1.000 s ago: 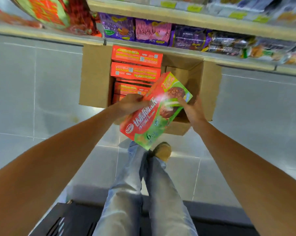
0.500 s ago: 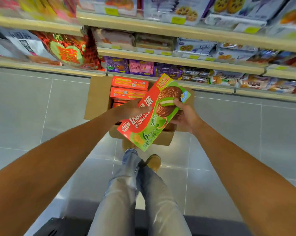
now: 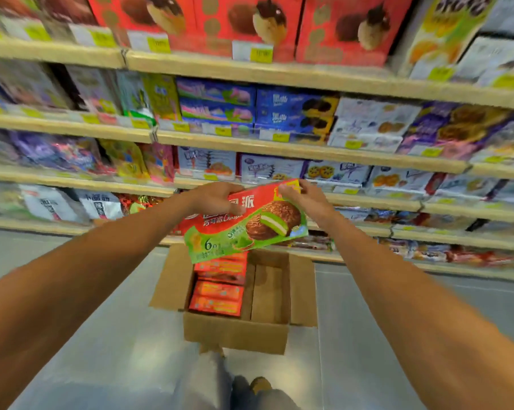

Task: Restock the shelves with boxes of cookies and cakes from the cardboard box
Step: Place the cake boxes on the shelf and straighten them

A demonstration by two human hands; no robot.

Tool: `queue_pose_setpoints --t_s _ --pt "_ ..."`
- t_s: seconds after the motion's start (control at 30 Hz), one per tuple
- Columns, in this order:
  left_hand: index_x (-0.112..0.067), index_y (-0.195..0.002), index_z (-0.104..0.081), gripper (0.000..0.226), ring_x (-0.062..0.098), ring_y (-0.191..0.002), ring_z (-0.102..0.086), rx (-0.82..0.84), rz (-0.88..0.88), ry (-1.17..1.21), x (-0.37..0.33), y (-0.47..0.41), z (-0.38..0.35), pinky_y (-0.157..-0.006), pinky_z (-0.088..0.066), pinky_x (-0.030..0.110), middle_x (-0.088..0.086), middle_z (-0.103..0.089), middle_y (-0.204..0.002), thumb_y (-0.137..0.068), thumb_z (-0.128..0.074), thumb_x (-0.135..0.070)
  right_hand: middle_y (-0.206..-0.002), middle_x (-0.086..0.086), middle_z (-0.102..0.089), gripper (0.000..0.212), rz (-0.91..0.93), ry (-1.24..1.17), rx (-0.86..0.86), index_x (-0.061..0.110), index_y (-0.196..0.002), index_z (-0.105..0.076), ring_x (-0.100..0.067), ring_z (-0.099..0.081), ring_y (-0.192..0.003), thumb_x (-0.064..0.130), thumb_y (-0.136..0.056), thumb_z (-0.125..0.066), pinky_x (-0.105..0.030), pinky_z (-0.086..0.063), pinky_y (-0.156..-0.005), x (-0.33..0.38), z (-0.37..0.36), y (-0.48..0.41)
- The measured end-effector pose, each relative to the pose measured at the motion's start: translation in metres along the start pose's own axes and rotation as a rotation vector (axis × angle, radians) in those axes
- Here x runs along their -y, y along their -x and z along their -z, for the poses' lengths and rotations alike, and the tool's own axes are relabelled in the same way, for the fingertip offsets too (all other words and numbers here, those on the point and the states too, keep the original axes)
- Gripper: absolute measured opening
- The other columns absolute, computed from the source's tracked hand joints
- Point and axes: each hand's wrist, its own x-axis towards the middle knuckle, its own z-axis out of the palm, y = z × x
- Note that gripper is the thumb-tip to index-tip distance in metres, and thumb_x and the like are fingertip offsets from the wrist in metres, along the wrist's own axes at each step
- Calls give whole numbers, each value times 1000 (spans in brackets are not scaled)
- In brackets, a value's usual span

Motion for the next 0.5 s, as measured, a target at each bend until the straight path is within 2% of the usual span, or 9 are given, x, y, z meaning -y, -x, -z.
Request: queue_pose_setpoints --t_s 0.1,0.13,0.2,0.27,0.3,0.37,0.43,0.5 --pt "-25 -137 -44 50 22 -98 -64 -73 -76 47 -28 22 43 -76 -47 27 2 -62 -118 -90 -59 -38 -119 6 -55 45 91 -70 21 18 -120 -51 -16 -56 -106 49 -89 -57 -31 -44 -92 60 19 15" --pt "-26 -135 -46 49 23 -98 -66 -107 -110 61 -36 27 59 -75 -48 26 1 -64 -114 -90 -60 -38 -117 5 -57 40 131 -75 6 21 -118 -54 -15 -57 -103 48 -89 -57 -31 -45 -91 77 25 17" --pt "-29 -136 -46 50 20 -94 -66 -181 -127 48 -57 46 93 -75 -49 26 -1 -64 -111 -89 -61 -40 -111 -1 -66 33 222 -84 -81 23 -103 -62 -15 -64 -95 50 -86 -61 -29 -51 -81 114 35 24" --pt "-30 -132 -50 50 17 -92 -67 -250 -156 46 -76 61 125 -79 -51 30 -1 -65 -115 -86 -62 -46 -93 2 -69 22 303 -149 -187 24 -87 -64 -7 -63 -77 46 -86 -64 -26 -48 -69 150 44 29" --pt "-30 -129 -54 52 17 -95 -67 -319 -186 20 -86 68 141 -83 -52 33 -1 -66 -118 -83 -62 -53 -84 6 -67 19 331 -183 -230 23 -83 -63 -5 -61 -72 42 -87 -64 -27 -46 -69 171 48 34" --pt "-29 -128 -55 63 20 -111 -61 -525 -187 -190 -101 80 170 -93 -48 36 -3 -61 -128 -78 -55 -68 -77 9 -64 21 376 -238 -289 21 -85 -63 -10 -61 -75 42 -86 -65 -27 -47 -70 202 58 35" --pt "-21 -133 -50 70 25 -121 -52 -786 -104 -366 -106 89 202 -96 -44 38 3 -54 -135 -81 -50 -69 -81 4 -68 29 434 -287 -316 17 -89 -67 -13 -64 -78 46 -84 -66 -25 -48 -66 235 66 38" --pt "-9 -134 -43 80 31 -126 -44 -963 -62 -370 -107 95 226 -101 -40 43 12 -47 -138 -81 -50 -68 -81 4 -66 34 457 -320 -368 16 -92 -66 -9 -63 -74 49 -82 -67 -23 -48 -63 262 74 34"
